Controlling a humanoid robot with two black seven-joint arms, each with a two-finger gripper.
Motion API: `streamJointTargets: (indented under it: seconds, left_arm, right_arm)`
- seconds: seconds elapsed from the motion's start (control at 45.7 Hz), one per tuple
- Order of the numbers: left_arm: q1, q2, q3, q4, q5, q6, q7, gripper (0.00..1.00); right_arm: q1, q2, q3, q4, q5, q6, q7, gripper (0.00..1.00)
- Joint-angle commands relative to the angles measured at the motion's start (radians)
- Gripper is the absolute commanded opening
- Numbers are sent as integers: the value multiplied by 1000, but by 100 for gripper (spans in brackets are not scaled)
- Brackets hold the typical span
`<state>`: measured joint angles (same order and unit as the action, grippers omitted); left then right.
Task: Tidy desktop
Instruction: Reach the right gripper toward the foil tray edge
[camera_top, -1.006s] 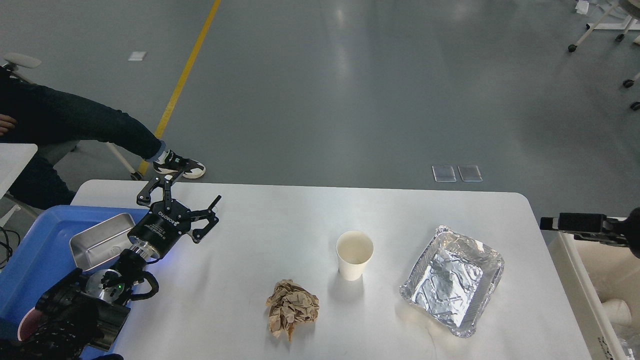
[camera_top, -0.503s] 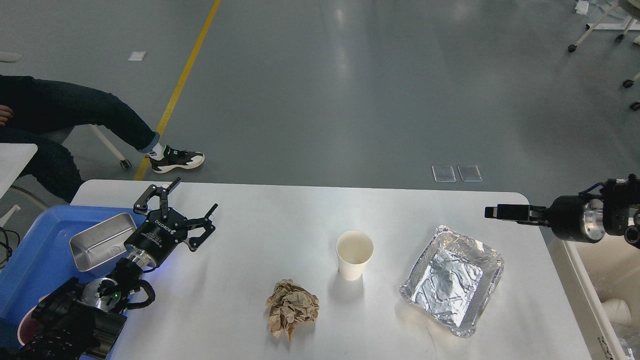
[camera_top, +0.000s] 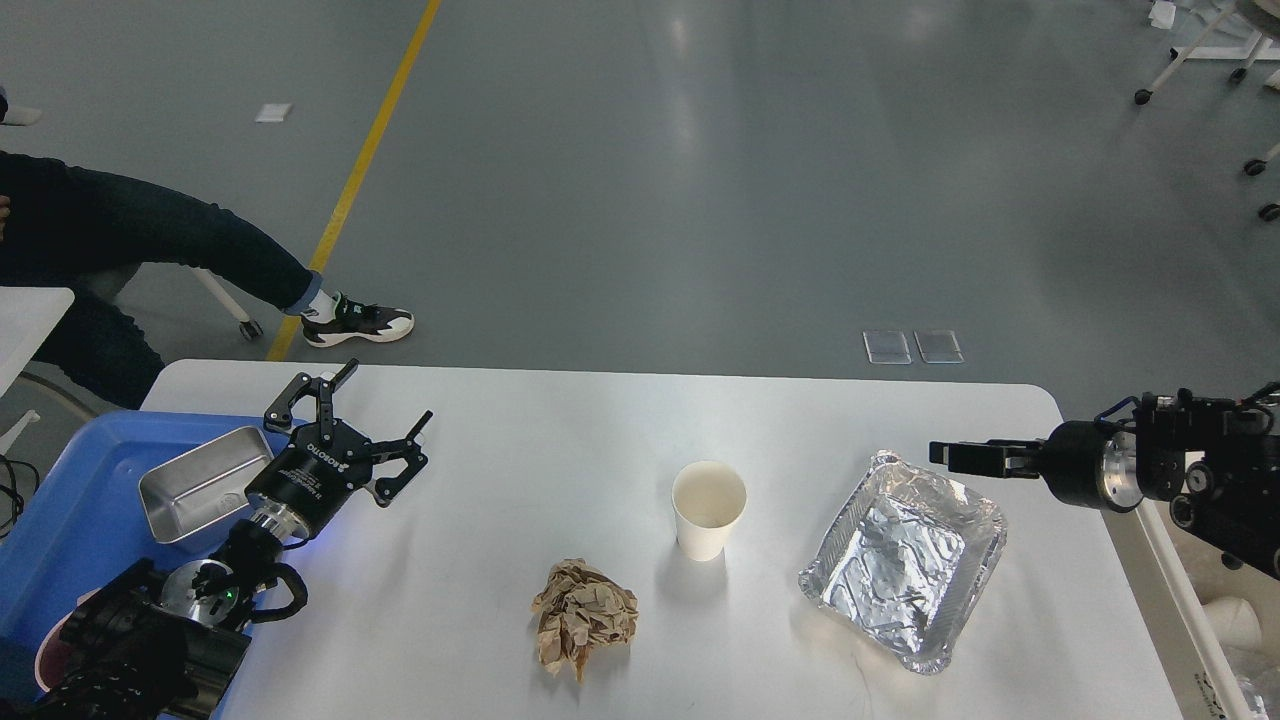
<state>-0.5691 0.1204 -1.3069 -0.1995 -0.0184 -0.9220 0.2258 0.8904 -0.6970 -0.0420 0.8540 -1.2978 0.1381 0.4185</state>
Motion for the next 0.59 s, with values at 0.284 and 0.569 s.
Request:
streamJointTargets:
  seconds: [0.284, 0.569]
  left_arm:
    - [12, 4, -2, 0, -2, 0, 0, 98]
    - [23, 12, -2, 0, -2, 0, 0, 98]
  right_arm:
    - [-31, 119, -38, -113, 0, -87, 22, 100]
    - [-28, 180, -118, -191, 0, -146, 62, 100]
